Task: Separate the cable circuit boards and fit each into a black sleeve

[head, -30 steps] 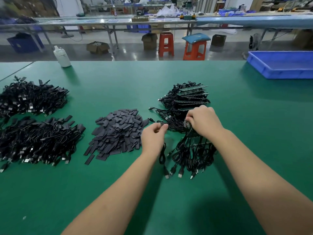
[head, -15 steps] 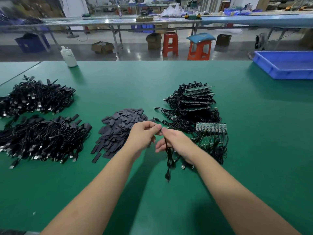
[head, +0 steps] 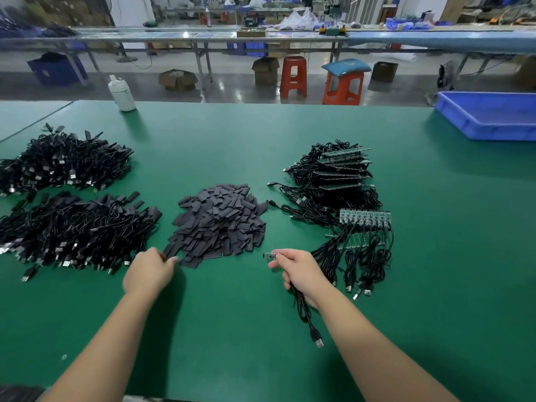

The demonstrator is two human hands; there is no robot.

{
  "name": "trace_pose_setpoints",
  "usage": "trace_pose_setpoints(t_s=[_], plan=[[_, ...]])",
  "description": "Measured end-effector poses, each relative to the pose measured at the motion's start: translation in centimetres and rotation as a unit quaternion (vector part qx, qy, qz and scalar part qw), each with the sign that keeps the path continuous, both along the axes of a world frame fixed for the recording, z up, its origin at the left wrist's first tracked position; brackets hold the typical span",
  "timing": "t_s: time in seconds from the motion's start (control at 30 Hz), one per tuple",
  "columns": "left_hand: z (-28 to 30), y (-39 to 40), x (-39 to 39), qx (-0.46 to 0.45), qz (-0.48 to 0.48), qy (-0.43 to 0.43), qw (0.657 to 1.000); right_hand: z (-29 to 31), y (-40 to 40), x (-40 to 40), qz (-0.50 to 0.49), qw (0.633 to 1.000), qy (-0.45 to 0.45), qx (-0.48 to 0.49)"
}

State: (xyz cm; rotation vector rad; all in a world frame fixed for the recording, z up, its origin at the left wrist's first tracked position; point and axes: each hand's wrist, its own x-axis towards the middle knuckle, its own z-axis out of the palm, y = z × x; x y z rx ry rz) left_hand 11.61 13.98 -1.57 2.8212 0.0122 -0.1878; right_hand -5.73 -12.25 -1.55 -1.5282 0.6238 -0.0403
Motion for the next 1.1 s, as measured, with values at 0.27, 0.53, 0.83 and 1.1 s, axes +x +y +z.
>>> trace_pose_setpoints(t_s=[0.27,0.53,0.83,1.1], plan=[[-0.8,0.8,0.8,-0.083,0.000,0.055,0.995,-1.8,0.2,-0.6,-0.007,0.999,0.001,-0.041],[1.1,-3.9,-3.2,-0.273,-0.196,0.057,0.940,-1.9,0.0,-1.2,0.020,1.000,-0.014,-0.005],[-0.4,-8.6,-8.0,-0.234,-0.341,0.045,0.909,-1.5,-0.5,-2.2,0.066,0.997,-0.022,0.024],[-0.8,-8.8,-8.5,-0.282,-0.325,-0.016,0.902,-2.1,-1.1,-2.4,0.063,0.995,-0.046,0.062]])
